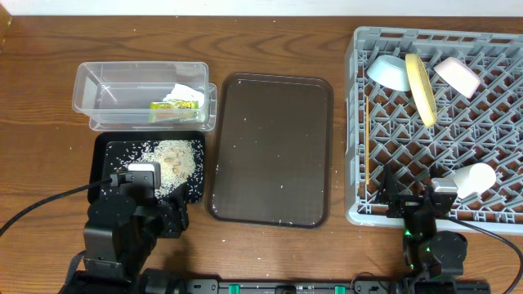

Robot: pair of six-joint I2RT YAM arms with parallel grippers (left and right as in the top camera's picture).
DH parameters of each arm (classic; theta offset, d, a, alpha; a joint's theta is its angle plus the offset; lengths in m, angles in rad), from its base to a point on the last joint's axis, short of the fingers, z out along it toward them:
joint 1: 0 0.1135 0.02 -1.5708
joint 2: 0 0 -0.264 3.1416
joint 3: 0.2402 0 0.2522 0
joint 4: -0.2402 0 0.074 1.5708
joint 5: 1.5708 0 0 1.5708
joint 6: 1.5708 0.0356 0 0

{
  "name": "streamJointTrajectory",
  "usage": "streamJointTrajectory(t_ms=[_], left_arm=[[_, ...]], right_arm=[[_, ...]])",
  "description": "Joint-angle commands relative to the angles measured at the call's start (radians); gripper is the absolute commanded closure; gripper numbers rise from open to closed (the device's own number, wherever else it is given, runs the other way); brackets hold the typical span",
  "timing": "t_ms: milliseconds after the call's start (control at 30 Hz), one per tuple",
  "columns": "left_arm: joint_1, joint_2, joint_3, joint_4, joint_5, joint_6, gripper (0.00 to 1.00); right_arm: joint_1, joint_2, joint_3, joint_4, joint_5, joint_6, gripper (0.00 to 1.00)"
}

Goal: Sort waste into correct bins and load items into the dishwasher rack

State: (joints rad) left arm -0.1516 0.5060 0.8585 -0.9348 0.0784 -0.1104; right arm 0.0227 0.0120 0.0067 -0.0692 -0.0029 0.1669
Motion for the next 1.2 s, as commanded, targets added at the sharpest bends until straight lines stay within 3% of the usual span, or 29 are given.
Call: streamJointTrajectory(t_ms=[0, 933, 1167], left_arm=[[0.004, -0.004, 0.0, 0.001, -0.008, 0.002, 0.31], [0.004, -0.004, -0.002, -0.006, -0.009, 0.002, 0.31], [0.027, -0.064, -0.127, 0.056, -0.068, 0.004, 0.31]], right_arm=[[0.007, -0.007, -0.001, -0.004, 0.014, -0.015, 0.01], [0.007, -0.007, -0.001, -0.004, 0.014, -0.015, 0.01], [0.007, -0.007, -0.001, -0.004, 0.014, -0.015, 0.01]])
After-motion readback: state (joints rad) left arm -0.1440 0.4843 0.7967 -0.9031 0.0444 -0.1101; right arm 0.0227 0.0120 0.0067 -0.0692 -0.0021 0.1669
